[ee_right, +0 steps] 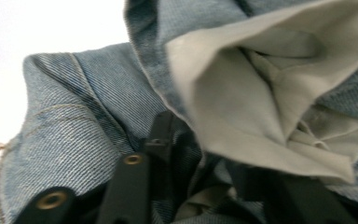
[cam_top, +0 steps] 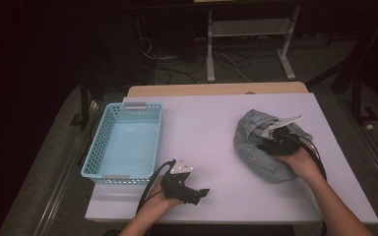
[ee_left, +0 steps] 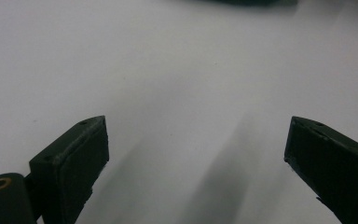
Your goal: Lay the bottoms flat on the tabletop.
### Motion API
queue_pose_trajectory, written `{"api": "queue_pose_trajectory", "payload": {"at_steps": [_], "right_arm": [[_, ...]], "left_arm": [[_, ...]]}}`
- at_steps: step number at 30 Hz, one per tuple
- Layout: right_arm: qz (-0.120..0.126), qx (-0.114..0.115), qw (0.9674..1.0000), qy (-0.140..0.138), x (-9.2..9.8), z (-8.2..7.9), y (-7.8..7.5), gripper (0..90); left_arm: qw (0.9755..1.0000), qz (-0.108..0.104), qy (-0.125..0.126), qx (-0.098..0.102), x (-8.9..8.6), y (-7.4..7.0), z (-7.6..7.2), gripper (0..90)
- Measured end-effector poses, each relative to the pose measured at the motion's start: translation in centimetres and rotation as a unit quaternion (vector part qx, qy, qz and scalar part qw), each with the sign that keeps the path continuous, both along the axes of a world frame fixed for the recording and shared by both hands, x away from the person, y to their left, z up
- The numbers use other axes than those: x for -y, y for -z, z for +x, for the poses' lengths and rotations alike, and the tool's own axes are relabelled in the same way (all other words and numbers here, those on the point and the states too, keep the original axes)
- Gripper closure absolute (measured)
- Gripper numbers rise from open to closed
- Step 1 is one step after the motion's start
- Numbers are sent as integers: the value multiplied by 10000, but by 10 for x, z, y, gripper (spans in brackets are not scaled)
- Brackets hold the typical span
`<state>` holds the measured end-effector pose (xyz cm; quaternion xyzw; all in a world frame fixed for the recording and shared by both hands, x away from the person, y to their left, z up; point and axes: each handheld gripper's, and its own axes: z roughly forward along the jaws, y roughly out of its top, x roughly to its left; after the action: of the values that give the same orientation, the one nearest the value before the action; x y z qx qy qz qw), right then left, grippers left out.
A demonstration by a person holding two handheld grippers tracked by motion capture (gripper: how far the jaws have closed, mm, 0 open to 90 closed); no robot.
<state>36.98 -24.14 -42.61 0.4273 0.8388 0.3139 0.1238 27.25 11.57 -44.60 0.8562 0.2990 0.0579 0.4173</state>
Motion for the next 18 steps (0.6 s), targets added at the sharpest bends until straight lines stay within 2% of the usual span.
{"api": "queue_pose_trajectory", "payload": {"at_steps": [1, 2, 3, 6, 18], "right_arm": [[-3, -23, 10000, 15, 1, 1, 1, 723], [-3, -23, 10000, 15, 1, 1, 1, 723], [-12, -35, 10000, -8, 2, 1, 2, 767], [0, -26, 10000, -28, 4, 2, 2, 815], [252, 54, 9996, -151, 10, 0, -2, 858]], "left_arm": [[10000, -3, 5, 2, 0, 0, 0, 61], [10000, -3, 5, 2, 0, 0, 0, 62], [10000, 1, -4, -5, 0, 0, 0, 62], [10000, -19, -10, 0, 0, 0, 0, 62], [10000, -28, -12, -4, -1, 0, 0, 62]]}}
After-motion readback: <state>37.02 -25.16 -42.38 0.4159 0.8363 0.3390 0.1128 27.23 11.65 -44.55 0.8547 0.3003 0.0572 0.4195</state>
